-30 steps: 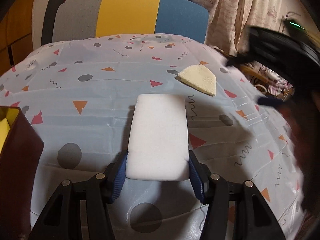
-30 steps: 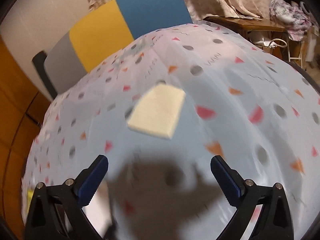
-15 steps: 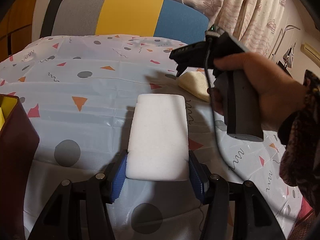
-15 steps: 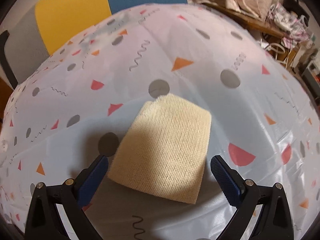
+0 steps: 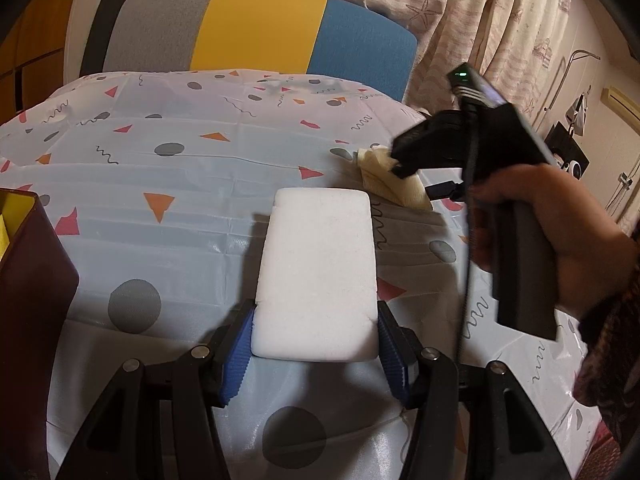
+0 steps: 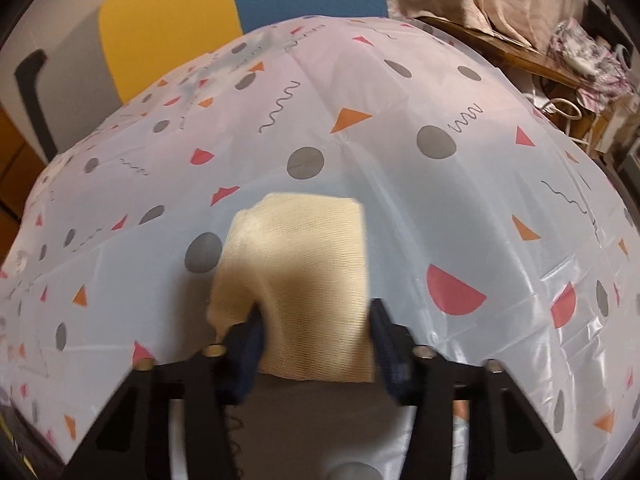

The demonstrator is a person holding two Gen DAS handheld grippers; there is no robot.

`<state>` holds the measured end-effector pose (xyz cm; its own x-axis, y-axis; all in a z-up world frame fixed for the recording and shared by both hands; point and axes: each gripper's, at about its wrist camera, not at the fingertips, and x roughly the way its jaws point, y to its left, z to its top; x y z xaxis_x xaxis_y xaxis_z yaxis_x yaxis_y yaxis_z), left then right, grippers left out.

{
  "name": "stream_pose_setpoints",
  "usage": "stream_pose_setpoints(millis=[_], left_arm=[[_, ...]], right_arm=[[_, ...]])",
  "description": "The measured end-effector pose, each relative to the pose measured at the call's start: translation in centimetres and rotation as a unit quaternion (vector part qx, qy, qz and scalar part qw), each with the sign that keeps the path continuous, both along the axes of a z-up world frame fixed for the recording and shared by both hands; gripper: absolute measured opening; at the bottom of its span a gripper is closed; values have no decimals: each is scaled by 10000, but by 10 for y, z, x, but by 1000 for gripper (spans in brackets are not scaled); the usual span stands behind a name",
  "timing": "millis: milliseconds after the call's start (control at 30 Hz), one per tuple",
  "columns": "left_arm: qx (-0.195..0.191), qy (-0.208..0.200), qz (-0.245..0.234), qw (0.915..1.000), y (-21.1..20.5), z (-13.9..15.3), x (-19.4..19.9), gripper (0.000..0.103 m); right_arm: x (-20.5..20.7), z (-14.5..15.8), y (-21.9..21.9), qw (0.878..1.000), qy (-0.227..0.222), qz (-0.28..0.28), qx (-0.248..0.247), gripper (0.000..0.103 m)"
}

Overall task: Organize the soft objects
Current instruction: 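Grasp the cream mesh cloth with the right tool while the left tool holds the sponge, then carry the white sponge into the gold tray and open the left tool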

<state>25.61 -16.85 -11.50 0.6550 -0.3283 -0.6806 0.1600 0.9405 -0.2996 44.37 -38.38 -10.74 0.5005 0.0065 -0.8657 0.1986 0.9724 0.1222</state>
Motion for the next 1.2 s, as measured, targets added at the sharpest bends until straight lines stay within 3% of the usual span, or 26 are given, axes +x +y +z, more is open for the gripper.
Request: stream_pose_setpoints(millis=[133, 400, 567, 767, 833, 900, 1000, 1200], left_arm=[[25, 2, 1, 10000, -1, 0, 0, 57], [72, 13, 4, 10000, -2, 1, 1, 58], [116, 23, 7, 9999, -4, 1, 1, 58], [161, 69, 1, 9998, -5, 1, 3, 58], [211, 123, -11, 9997, -6, 2, 4, 58], [280, 186, -30, 9994, -7, 3, 5, 58], [431, 264, -108, 9987, -10, 9, 1, 57], [260, -22, -189, 9995, -8, 34, -33, 57]], right_arm=[[-19, 7, -9, 9994, -42, 125, 332, 30], [-82, 25, -21, 9941, -270, 288, 1009, 25], [-132, 37, -25, 9904, -475, 539, 1182, 17], [-181, 33, -36, 9851, -889, 781, 1248, 14], [-185, 28, -41, 9845, -808, 815, 1325, 13], [-184, 33, -47, 9777, -960, 813, 1679, 13], [-186, 46, -48, 9743, -1228, 872, 1677, 13], [-191, 60, -52, 9657, -1480, 893, 1938, 13]])
